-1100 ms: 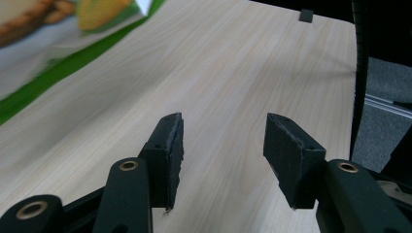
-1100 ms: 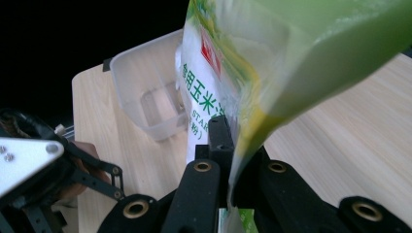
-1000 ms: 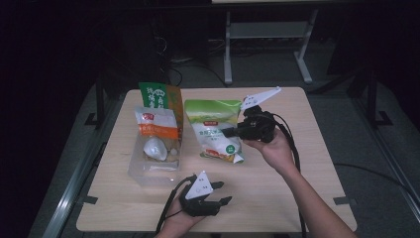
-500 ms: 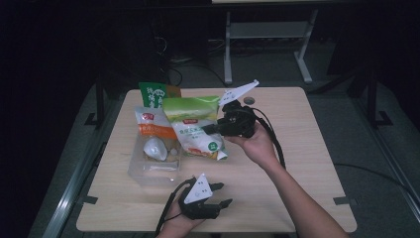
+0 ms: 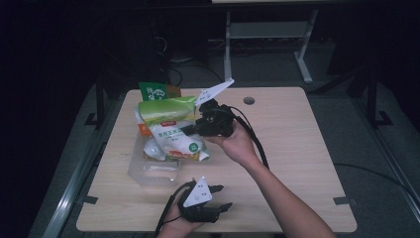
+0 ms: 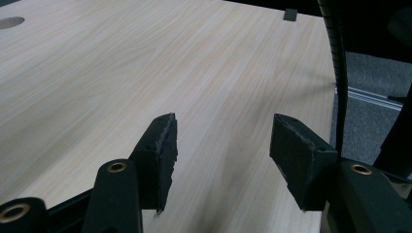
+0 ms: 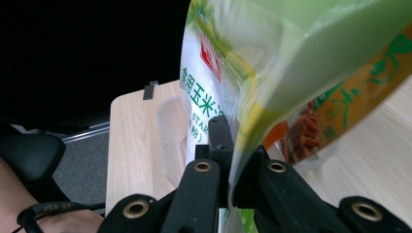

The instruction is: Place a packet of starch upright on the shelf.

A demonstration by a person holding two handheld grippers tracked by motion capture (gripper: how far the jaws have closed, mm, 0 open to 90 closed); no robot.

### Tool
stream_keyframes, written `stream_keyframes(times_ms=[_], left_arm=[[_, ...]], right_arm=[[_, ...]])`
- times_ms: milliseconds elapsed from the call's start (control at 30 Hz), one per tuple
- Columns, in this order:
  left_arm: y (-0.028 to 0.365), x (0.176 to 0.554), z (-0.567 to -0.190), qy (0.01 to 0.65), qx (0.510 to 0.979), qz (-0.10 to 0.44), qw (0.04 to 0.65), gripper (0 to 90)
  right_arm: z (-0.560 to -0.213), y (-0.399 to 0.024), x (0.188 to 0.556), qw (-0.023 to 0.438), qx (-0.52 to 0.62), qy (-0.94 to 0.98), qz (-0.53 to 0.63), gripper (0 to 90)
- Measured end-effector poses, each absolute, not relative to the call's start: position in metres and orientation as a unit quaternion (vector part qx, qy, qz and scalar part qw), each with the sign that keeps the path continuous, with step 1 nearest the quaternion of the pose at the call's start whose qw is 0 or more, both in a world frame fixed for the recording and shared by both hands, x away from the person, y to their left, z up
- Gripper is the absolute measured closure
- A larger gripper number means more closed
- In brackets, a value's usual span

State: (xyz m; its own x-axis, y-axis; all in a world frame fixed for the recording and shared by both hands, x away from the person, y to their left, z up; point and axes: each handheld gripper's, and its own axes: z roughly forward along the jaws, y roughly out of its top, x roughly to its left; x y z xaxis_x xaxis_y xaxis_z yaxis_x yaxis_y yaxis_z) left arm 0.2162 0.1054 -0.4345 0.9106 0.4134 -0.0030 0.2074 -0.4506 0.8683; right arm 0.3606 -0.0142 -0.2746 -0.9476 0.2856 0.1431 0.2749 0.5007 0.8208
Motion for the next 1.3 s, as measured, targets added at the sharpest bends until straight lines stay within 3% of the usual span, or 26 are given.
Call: stream_keyframes(times_ms=[600, 1300], left_arm=[[0.116, 0.211, -0.441, 0.181, 0.851, 0.113, 0.479, 40.2], [0.119, 0.21, -0.439, 0.189, 0.841, 0.115, 0.493, 40.5]], right_arm=[[-0.29, 0.052, 0.362, -0.03, 0.141, 0.872, 0.468, 89.0], [-0.321, 0.093, 0.369, -0.07, 0.139, 0.879, 0.451, 89.0]])
